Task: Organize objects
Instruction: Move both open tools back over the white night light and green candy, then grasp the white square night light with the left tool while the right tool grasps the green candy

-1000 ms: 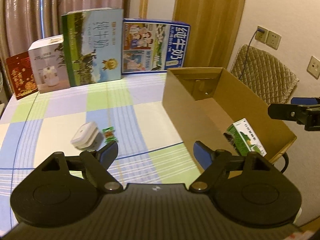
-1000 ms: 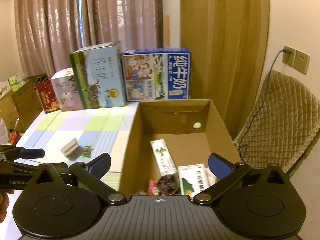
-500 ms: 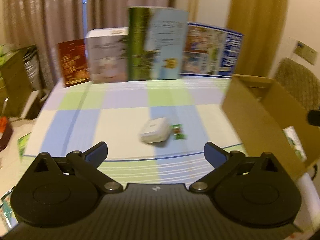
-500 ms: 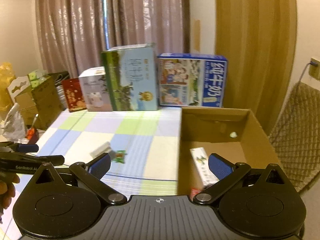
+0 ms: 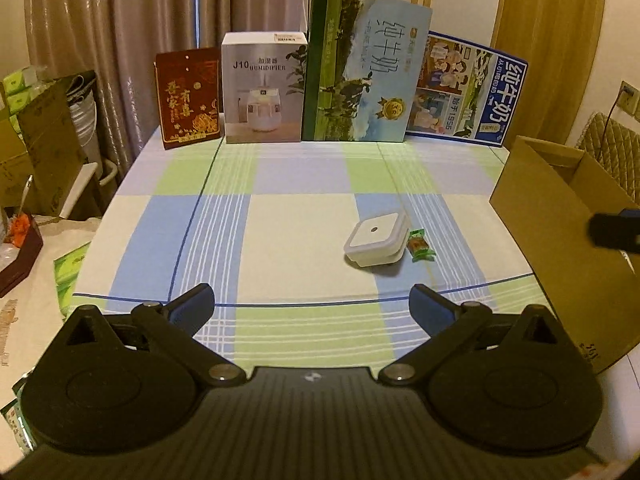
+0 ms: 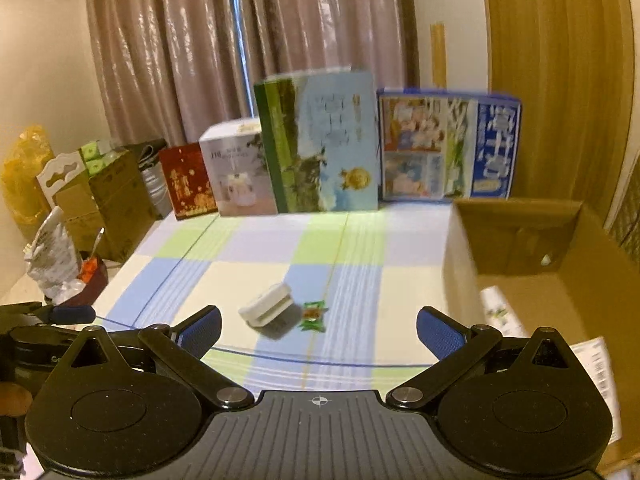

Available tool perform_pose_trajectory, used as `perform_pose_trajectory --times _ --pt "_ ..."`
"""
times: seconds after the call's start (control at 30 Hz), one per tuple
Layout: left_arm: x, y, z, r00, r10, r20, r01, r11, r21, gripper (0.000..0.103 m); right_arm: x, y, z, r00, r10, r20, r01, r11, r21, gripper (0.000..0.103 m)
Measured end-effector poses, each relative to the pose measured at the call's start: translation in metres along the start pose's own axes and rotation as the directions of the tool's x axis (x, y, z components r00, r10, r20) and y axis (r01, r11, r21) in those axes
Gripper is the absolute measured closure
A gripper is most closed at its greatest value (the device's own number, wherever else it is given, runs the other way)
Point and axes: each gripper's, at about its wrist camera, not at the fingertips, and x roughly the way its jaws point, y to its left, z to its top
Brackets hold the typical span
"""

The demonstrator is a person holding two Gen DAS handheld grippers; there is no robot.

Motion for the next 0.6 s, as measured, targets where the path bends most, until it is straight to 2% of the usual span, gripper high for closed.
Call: perform_pose_trajectory --times 0.13,0.3,0.4,0.6 --pt "0.016 0.005 -0.001 1.0 -0.015 0.002 0.015 1.0 0.014 0.001 0.038 0.003 -0.003 0.998 -0.039 -0.04 0.04 0.999 0.019 0.002" --pt "0.038 0.015 -0.001 0.999 -0.036 -0.015 0.036 0.999 -0.033 0.001 0.078 -0.003 -0.012 0.996 -0.04 -0.075 0.041 0.999 0.012 0.004" --pt "0.051 0.015 0.001 0.998 -0.059 -0.007 0.059 0.998 -0.032 0.002 0.099 -0.009 -0.015 0.992 -0.03 -0.119 0.031 0.999 0.009 0.023" --pt "0.083 0.003 0.01 0.991 -0.133 -0.01 0.133 0.99 -0.039 0.007 0.133 -0.022 -0.015 0.987 -0.027 -0.157 0.026 1.0 -0.012 0.035"
